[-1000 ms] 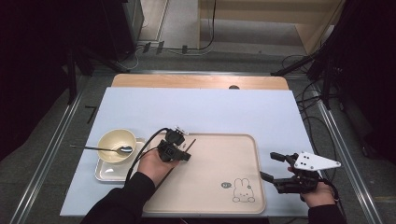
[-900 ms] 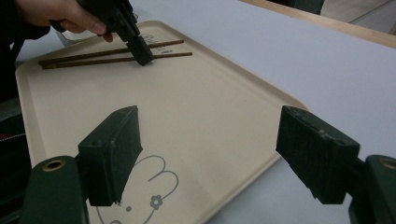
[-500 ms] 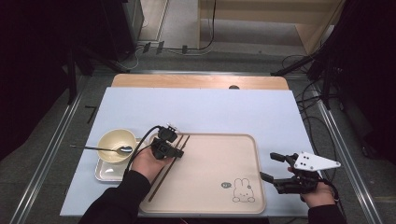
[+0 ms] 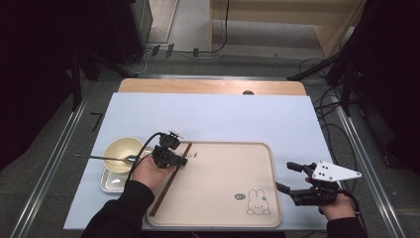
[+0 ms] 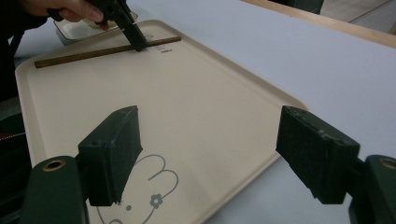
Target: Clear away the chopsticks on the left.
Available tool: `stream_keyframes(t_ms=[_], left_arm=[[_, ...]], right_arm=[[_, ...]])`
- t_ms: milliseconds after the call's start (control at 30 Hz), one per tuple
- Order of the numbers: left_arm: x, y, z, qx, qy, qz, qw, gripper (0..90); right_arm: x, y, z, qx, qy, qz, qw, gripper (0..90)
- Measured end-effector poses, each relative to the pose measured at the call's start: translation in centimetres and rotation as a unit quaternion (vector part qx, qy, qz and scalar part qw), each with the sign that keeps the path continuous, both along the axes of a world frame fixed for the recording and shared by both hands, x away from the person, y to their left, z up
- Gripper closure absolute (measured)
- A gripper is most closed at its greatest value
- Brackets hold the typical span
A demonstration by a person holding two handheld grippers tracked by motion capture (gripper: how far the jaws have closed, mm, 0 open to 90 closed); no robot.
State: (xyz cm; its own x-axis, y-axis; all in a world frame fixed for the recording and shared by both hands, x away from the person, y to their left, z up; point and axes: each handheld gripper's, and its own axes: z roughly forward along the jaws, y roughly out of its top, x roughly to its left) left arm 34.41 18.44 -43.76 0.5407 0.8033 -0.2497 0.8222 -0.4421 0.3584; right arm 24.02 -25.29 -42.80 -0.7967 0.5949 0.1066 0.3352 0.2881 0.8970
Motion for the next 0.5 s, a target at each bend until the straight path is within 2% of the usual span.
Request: stream_keyframes(t_ms=[500], left_arm=[[0.1, 1.8, 0.2, 0.016, 0.003, 0.046, 0.9988, 90.0]], right_arm=[[0.0, 0.1, 0.0, 0.000, 0.000, 0.002, 1.0000, 22.4]])
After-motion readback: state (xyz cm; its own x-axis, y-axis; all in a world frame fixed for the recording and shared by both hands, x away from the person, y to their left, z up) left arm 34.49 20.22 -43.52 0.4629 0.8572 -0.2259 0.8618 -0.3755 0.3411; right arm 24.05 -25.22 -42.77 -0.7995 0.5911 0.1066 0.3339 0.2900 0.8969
